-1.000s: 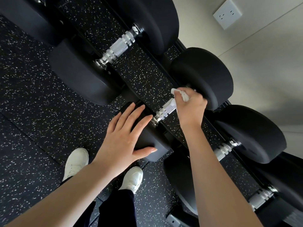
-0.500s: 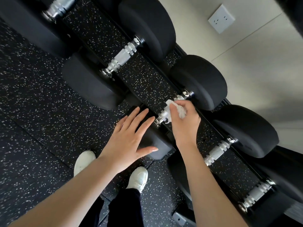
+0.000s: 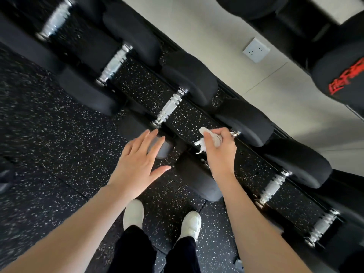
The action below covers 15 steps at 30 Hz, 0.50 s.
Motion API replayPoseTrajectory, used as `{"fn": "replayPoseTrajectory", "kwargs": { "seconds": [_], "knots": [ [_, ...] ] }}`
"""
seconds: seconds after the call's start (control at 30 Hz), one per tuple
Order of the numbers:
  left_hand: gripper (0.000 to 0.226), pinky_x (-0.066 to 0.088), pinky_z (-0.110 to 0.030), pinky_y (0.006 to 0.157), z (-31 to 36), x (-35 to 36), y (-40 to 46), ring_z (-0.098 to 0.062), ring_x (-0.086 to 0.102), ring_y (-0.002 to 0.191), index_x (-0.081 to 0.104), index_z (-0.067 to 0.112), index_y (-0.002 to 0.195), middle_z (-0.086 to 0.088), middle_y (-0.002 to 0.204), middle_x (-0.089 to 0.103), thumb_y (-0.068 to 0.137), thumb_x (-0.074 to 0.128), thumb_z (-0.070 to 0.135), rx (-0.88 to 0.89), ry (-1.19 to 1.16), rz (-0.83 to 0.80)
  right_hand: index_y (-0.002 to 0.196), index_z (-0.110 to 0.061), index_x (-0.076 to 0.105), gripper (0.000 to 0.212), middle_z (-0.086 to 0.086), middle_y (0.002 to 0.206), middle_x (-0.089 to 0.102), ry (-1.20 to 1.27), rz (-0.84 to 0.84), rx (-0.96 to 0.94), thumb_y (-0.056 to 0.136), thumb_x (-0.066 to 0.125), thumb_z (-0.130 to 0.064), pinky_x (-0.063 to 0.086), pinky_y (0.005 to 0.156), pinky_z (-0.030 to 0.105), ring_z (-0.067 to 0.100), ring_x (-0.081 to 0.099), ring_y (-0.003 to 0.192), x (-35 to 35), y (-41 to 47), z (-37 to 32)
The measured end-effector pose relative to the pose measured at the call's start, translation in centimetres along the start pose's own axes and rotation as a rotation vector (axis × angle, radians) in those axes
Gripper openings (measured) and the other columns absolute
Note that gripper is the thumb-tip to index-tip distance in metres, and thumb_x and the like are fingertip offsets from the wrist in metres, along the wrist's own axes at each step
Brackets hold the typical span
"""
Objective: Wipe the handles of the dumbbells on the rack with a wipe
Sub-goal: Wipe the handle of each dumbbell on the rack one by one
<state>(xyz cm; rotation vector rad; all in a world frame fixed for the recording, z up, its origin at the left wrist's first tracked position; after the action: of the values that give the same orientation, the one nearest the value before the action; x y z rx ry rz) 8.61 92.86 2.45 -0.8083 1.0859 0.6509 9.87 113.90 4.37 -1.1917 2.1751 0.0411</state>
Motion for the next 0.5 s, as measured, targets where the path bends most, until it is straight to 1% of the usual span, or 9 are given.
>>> {"fn": "replayPoseTrajectory", "kwargs": {
  "seconds": [0.03,0.07,0.13,0.17,0.23,0.3,0.37,0.43,0.5],
  "knots": [
    [0.078,0.038,-0.047,0.106,-0.8,-0.4,0.0,-0.029,0.035,0.139,0.042,0.010,0.143,-0.011,0.150,0.038,0.089,0.025,0.064,0.001,0.007,-0.002,0.089,-0.017,0.056,0.010,-0.006,0.079,0.058,0.013,0.006,0.013,0.088,0.062,-0.024,0.045,0.057,0.012,0.010,0.055,0.072,0.4,-0.2,-0.4],
    [0.077,0.038,-0.047,0.106,-1.5,-0.8,0.0,-0.030,0.036,0.138,0.042,0.010,0.142,-0.011,0.150,0.038,0.089,0.026,0.064,0.004,0.016,-0.004,0.090,-0.018,0.055,0.009,-0.005,0.078,0.058,0.033,0.009,0.027,0.088,0.061,-0.024,0.048,0.058,0.018,0.011,0.055,0.069,0.9,-0.4,-0.7],
    [0.075,0.040,-0.048,0.105,-2.7,-1.3,0.1,-0.030,0.037,0.138,0.043,0.010,0.142,-0.012,0.150,0.038,0.092,0.031,0.064,0.012,0.027,-0.001,0.089,-0.022,0.054,0.007,-0.006,0.077,0.058,0.061,0.015,0.057,0.089,0.060,-0.025,0.053,0.058,0.035,0.014,0.055,0.066,1.7,-0.6,-1.1],
    [0.074,0.041,-0.049,0.104,-3.1,-1.4,0.2,-0.030,0.037,0.138,0.043,0.010,0.142,-0.012,0.150,0.038,0.092,0.034,0.063,0.013,0.029,-0.003,0.089,-0.023,0.054,0.007,-0.007,0.076,0.057,0.065,0.021,0.067,0.089,0.060,-0.025,0.054,0.059,0.039,0.014,0.055,0.067,2.0,-0.6,-1.4],
    [0.075,0.041,-0.048,0.104,-3.7,-1.6,0.7,-0.029,0.037,0.138,0.042,0.010,0.143,-0.012,0.150,0.037,0.092,0.030,0.064,0.012,0.044,-0.011,0.090,-0.024,0.053,0.005,-0.008,0.076,0.056,0.054,0.037,0.072,0.089,0.059,-0.025,0.055,0.062,0.044,0.016,0.056,0.070,2.5,-0.4,-1.7],
    [0.077,0.041,-0.046,0.103,-3.9,-1.6,1.4,-0.028,0.037,0.138,0.041,0.011,0.143,-0.012,0.151,0.037,0.090,0.026,0.064,0.009,0.054,-0.027,0.092,-0.027,0.052,0.006,-0.007,0.077,0.057,0.035,0.050,0.063,0.090,0.057,-0.026,0.054,0.063,0.047,0.022,0.059,0.074,2.8,0.2,-1.8],
    [0.074,0.042,-0.047,0.101,-3.8,-1.4,2.3,-0.029,0.037,0.137,0.041,0.010,0.143,-0.012,0.151,0.037,0.092,0.033,0.063,0.015,0.053,-0.031,0.093,-0.029,0.050,0.006,-0.007,0.078,0.057,0.021,0.049,0.049,0.090,0.055,-0.028,0.054,0.064,0.046,0.023,0.059,0.076,3.1,1.2,-1.9],
    [0.073,0.044,-0.048,0.098,-3.7,-1.1,3.3,-0.031,0.041,0.135,0.044,0.009,0.141,-0.014,0.149,0.039,0.088,0.045,0.059,0.017,0.057,-0.018,0.094,-0.028,0.050,0.005,-0.011,0.077,0.056,0.001,0.038,0.023,0.091,0.054,-0.026,0.049,0.066,0.034,0.017,0.057,0.076,3.6,2.4,-1.7],
    [0.074,0.045,-0.049,0.096,-3.8,-0.8,4.2,-0.032,0.044,0.133,0.045,0.009,0.140,-0.015,0.148,0.041,0.084,0.049,0.058,0.016,0.061,-0.019,0.095,-0.024,0.052,0.005,-0.015,0.077,0.056,0.003,0.027,0.001,0.092,0.054,-0.021,0.040,0.063,0.020,0.007,0.054,0.073,4.1,3.5,-1.7]
  ]
}}
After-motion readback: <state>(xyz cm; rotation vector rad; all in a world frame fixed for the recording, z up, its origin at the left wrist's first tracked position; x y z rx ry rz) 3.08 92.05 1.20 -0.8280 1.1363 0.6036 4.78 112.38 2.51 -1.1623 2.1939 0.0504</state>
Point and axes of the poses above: each hand's wrist, its own y-axis towards the middle knuckle, its own x-axis out of the palm, z = x × y, the point moved 4 cm from there along y, towards the middle knuckle
